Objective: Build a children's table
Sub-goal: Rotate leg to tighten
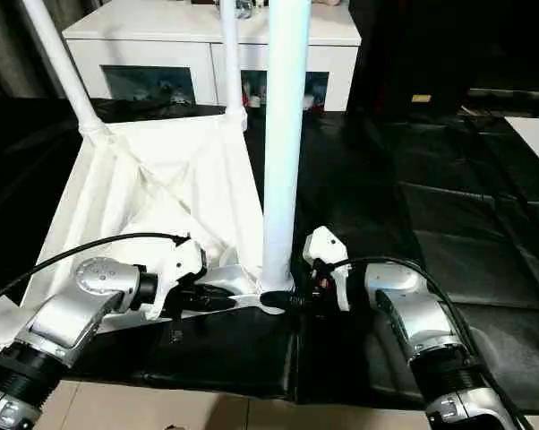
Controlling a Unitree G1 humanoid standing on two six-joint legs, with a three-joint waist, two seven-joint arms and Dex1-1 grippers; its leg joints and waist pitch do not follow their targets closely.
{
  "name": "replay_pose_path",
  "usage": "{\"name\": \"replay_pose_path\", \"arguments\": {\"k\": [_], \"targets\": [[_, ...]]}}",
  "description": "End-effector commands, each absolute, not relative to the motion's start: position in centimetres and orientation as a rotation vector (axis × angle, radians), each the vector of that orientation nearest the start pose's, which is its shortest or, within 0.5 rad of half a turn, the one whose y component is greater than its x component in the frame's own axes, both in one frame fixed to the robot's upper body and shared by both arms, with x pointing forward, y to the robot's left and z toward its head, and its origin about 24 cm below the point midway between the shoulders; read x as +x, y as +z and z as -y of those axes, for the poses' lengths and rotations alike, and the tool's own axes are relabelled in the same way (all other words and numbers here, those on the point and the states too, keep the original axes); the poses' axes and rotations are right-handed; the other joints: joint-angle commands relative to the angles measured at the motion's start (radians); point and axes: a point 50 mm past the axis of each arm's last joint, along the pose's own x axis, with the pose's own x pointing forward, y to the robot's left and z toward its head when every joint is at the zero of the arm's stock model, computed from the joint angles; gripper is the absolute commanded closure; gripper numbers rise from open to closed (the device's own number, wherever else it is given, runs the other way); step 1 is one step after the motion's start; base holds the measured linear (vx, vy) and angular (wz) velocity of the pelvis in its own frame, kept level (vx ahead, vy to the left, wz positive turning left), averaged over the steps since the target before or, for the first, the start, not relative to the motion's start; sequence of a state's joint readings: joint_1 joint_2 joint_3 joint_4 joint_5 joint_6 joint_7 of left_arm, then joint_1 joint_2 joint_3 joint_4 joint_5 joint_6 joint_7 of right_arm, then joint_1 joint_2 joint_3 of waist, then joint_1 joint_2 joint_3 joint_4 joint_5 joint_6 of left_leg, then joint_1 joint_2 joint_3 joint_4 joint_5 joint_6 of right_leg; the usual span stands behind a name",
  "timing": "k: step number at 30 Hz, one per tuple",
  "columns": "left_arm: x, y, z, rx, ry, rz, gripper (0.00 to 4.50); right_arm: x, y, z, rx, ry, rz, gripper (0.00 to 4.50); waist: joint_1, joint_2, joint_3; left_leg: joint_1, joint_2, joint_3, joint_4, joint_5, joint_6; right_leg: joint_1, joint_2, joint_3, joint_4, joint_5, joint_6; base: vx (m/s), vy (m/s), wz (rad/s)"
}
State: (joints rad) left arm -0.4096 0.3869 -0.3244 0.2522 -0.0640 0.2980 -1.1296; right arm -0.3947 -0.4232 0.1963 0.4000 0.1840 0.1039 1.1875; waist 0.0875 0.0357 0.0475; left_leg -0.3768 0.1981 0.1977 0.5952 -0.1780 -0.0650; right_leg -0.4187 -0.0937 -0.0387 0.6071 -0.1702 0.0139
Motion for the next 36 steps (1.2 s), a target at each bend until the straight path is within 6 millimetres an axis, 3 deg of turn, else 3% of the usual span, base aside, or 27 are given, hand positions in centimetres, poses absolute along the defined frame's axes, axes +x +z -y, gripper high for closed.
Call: {"name": "replay_pose_path", "arguments": {"k": [1, 9, 10, 11, 13, 15, 19, 21, 24, 28, 30, 36], "targets": [[28.5, 6.4, -11.5, 0.268, -1.341, -0.345, 4.50, 28.4, 4.1, 15.0, -0.198, 1.321, -0.353, 1.72, -0.002, -0.022, -0.065, 0.010, 0.025, -0.010, -0.067, -0.212, 0.070, 0.050, -0.034, 0.026, -0.068, -0.218, -0.234, 0.000, 0.000, 0.00], [28.7, 6.2, -11.5, 0.265, -1.302, -0.351, 4.50, 29.0, 4.2, 14.7, -0.168, 1.260, -0.324, 1.85, -0.003, -0.021, -0.065, 0.010, 0.024, -0.010, -0.067, -0.209, 0.071, 0.048, -0.035, 0.026, -0.067, -0.222, -0.235, 0.000, 0.000, 0.00], [28.9, 6.1, -11.5, 0.264, -1.274, -0.355, 4.50, 29.4, 4.1, 14.5, -0.157, 1.199, -0.308, 1.85, -0.004, -0.021, -0.064, 0.010, 0.024, -0.010, -0.067, -0.211, 0.068, 0.048, -0.035, 0.026, -0.068, -0.229, -0.233, 0.000, 0.000, 0.00], [30.1, 5.5, -11.2, 0.278, -1.148, -0.365, 4.50, 30.8, 3.7, 14.0, -0.114, 0.997, -0.290, 1.85, -0.013, -0.023, -0.060, 0.006, 0.021, -0.011, -0.071, -0.232, 0.052, 0.048, -0.034, 0.026, -0.073, -0.271, -0.222, 0.000, 0.000, 0.00], [31.0, 5.1, -11.0, 0.281, -1.051, -0.376, 4.50, 31.4, 3.2, 13.4, -0.074, 0.873, -0.293, 1.86, -0.026, -0.021, -0.058, 0.010, 0.016, -0.015, -0.075, -0.275, 0.014, 0.047, -0.036, 0.023, -0.080, -0.366, -0.191, 0.000, 0.000, 0.00], [31.8, 4.8, -10.7, 0.273, -0.963, -0.386, 4.50, 31.8, 2.8, 12.8, -0.033, 0.768, -0.308, 1.86, -0.035, -0.023, -0.058, 0.012, 0.014, -0.017, -0.076, -0.291, -0.001, 0.045, -0.036, 0.023, -0.087, -0.407, -0.166, 0.000, 0.000, 0.00], [32.8, 4.4, -10.0, 0.269, -0.835, -0.408, 4.50, 31.9, 2.1, 11.4, -0.011, 0.636, -0.329, 1.86, -0.037, -0.024, -0.058, 0.015, 0.013, -0.019, -0.078, -0.312, -0.002, 0.041, -0.036, 0.022, -0.096, -0.458, -0.134, 0.000, 0.000, 0.00], [33.4, 4.2, -9.5, 0.286, -0.771, -0.419, 4.50, 31.9, 1.8, 10.5, -0.036, 0.578, -0.331, 1.86, -0.036, -0.024, -0.058, 0.018, 0.015, -0.018, -0.077, -0.315, 0.004, 0.036, -0.035, 0.024, -0.097, -0.437, -0.137, 0.000, 0.000, 0.00], [34.0, 4.3, -8.9, 0.316, -0.709, -0.404, 4.50, 31.9, 1.9, 8.7, -0.161, 0.593, -0.278, 1.86, -0.034, -0.023, -0.060, 0.015, 0.013, -0.018, -0.078, -0.308, 0.002, 0.038, -0.034, 0.024, -0.095, -0.411, -0.142, 0.000, 0.000, 0.00], [34.1, 4.5, -8.6, 0.328, -0.736, -0.382, 4.50, 31.7, 2.4, 7.8, -0.143, 0.655, -0.227, 1.86, -0.031, -0.024, -0.061, 0.010, 0.012, -0.017, -0.077, -0.296, 0.025, 0.042, -0.035, 0.025, -0.093, -0.369, -0.149, 0.000, 0.000, 0.00], [33.6, 4.6, -8.5, 0.317, -0.809, -0.364, 4.50, 31.6, 3.0, 8.0, -0.086, 0.696, -0.194, 1.31, -0.029, -0.024, -0.061, 0.010, 0.012, -0.017, -0.077, -0.298, 0.032, 0.043, -0.036, 0.025, -0.094, -0.377, -0.150, 0.000, 0.000, 0.00], [32.5, 5.2, -8.9, 0.265, -0.962, -0.321, 4.50, 31.6, 3.5, 9.7, -0.057, 0.763, -0.185, 0.79, -0.031, -0.025, -0.061, 0.002, 0.013, -0.019, -0.079, -0.282, 0.046, 0.051, -0.038, 0.023, -0.090, -0.372, -0.155, 0.000, 0.000, 0.00]]}}
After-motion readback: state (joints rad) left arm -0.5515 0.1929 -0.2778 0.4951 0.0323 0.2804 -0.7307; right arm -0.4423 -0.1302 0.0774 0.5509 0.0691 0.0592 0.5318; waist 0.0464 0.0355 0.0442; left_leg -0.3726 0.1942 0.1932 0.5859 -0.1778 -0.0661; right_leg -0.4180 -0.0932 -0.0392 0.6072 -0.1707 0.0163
